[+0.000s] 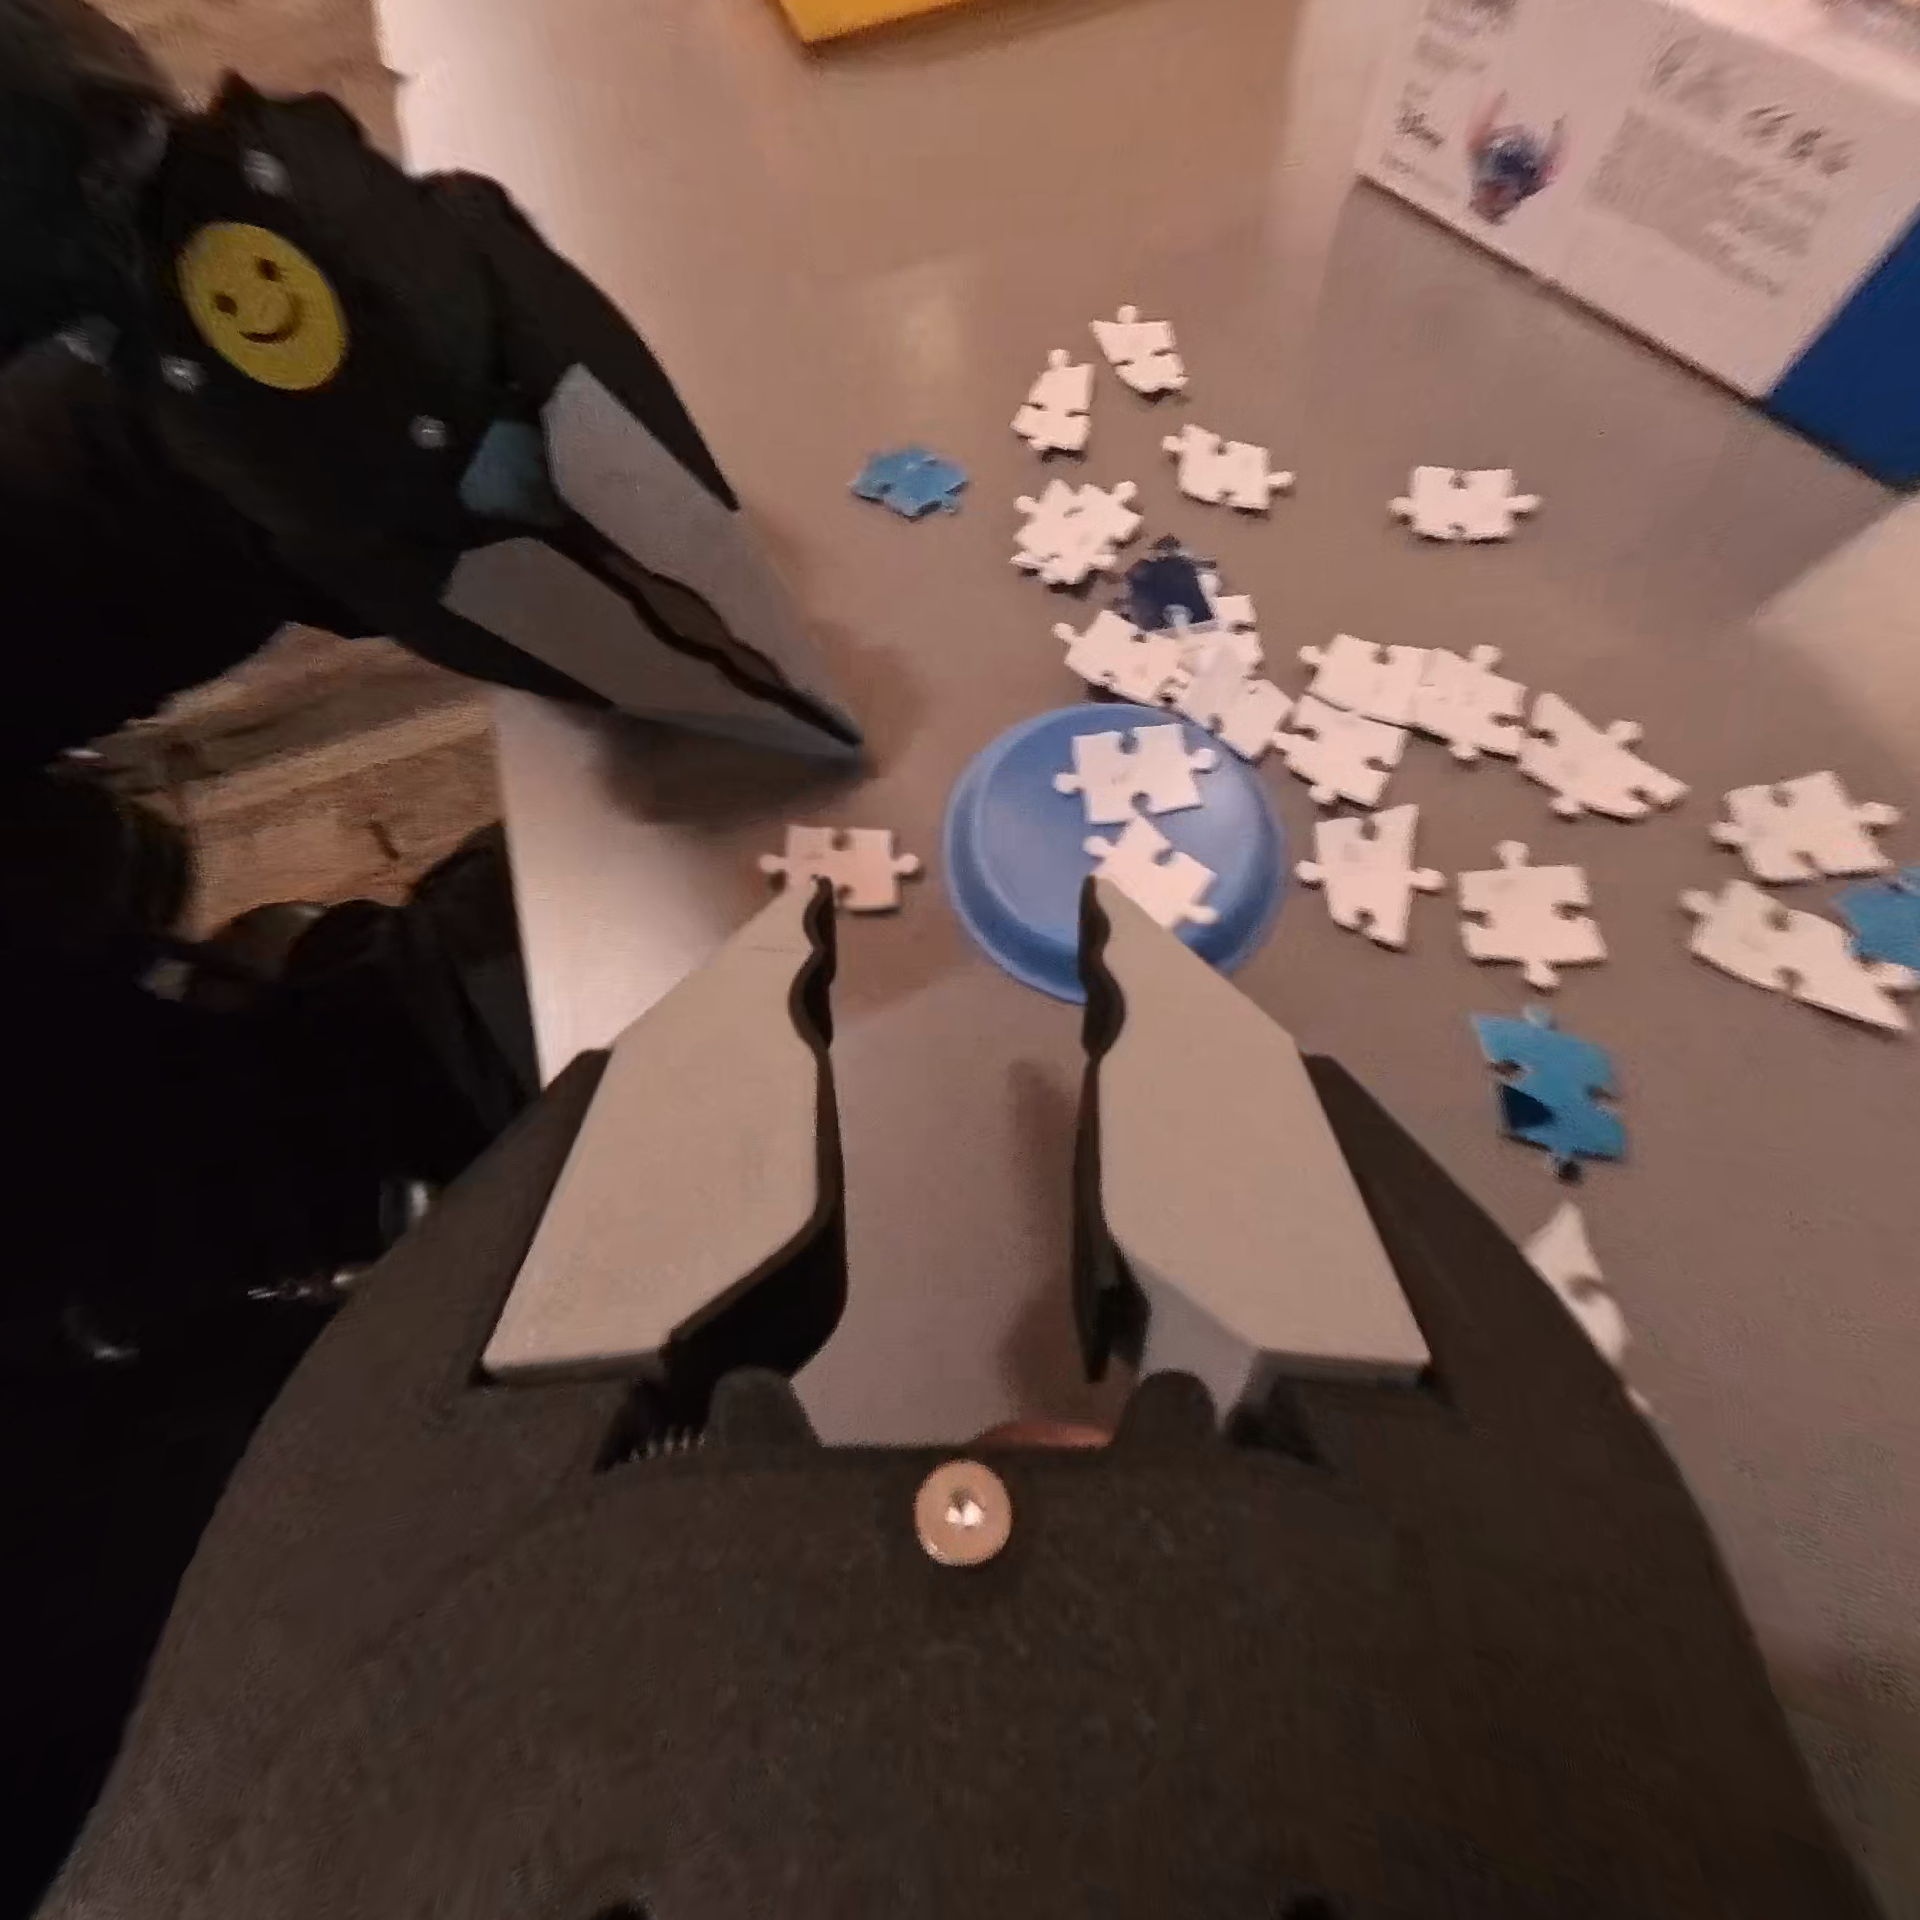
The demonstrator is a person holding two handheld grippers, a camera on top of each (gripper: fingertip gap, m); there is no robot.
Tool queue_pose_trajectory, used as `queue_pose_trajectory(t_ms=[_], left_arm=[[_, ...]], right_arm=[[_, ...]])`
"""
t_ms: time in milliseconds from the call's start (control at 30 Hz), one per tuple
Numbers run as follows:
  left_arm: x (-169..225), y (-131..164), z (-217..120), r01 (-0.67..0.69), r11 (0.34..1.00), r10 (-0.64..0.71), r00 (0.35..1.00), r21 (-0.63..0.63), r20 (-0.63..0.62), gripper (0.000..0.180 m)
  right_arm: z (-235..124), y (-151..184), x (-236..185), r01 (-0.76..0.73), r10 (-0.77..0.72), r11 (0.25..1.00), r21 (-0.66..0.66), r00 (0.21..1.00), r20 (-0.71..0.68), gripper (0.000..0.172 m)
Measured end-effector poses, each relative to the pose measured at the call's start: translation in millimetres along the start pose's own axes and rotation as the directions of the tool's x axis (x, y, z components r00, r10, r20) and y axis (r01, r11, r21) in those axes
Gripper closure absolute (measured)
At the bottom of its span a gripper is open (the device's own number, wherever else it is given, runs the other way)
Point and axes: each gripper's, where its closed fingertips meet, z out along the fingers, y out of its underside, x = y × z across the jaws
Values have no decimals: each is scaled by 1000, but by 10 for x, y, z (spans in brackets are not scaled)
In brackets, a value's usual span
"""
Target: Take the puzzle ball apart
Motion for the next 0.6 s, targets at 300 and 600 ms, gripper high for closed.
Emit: queue_pose_trajectory(t_ms=[300, 600], left_arm=[[-244, 268, -269, 190, 982, -190, 982, 16, 14, 154], [-693, 616, -421, 462, 887, -459, 883, -15, 93, 135]], right_arm=[[645, 264, -152, 199, -205, 957, -210, 979, -5, 120], [425, 231, -153, 205, -213, 968, -146, 976, -43, 155]])
